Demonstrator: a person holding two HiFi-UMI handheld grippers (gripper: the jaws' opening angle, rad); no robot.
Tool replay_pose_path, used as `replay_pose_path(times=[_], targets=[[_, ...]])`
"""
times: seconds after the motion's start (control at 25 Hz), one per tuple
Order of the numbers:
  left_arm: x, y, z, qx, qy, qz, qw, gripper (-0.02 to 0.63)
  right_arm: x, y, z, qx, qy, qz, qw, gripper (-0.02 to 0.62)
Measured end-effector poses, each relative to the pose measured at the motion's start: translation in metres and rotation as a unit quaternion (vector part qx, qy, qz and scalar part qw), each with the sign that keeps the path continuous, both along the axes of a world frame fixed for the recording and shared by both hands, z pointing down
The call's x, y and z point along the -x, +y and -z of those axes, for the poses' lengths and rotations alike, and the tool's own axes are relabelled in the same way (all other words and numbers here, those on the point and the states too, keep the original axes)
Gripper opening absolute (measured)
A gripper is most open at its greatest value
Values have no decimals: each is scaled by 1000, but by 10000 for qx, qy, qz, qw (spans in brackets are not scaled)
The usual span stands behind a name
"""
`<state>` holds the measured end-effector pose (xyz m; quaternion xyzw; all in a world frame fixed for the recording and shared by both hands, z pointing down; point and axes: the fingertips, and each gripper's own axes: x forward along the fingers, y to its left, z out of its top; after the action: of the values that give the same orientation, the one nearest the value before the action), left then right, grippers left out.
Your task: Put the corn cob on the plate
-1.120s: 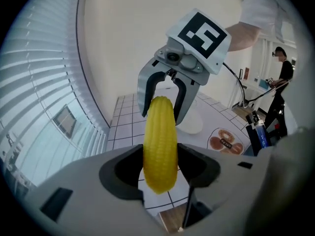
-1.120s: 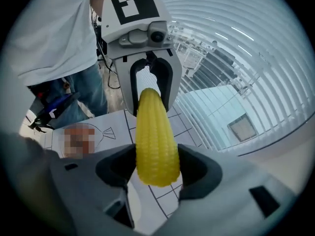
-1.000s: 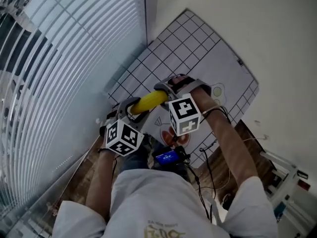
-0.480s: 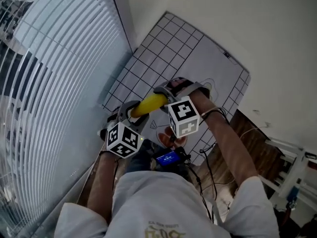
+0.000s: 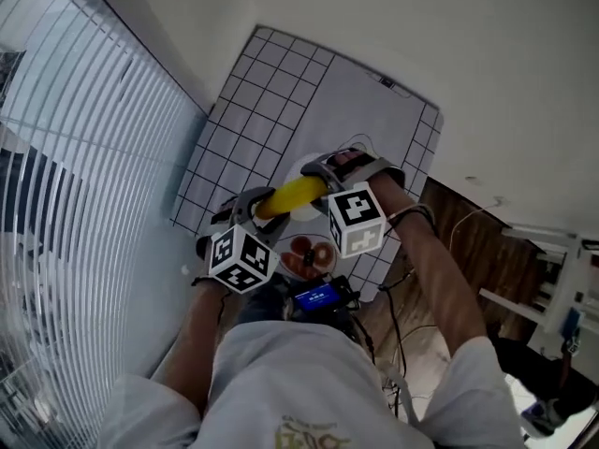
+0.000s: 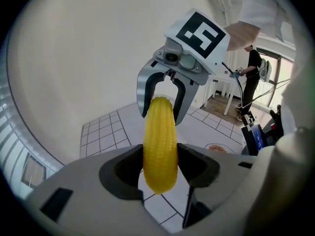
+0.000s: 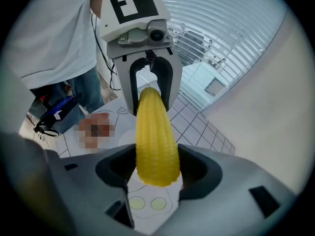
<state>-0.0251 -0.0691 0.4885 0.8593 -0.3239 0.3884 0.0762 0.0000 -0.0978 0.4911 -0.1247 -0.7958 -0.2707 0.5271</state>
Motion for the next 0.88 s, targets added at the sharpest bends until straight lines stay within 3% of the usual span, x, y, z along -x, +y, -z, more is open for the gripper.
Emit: replay_pose_path(times=[0.44, 0.88], targets=[[-36, -4, -25, 273, -58, -401, 9988, 224, -38, -2, -26, 198, 7, -384, 9991, 264], [-49, -10, -74, 757, -98, -274, 9967, 224, -51, -8, -75, 614, 248, -340, 9972, 264]])
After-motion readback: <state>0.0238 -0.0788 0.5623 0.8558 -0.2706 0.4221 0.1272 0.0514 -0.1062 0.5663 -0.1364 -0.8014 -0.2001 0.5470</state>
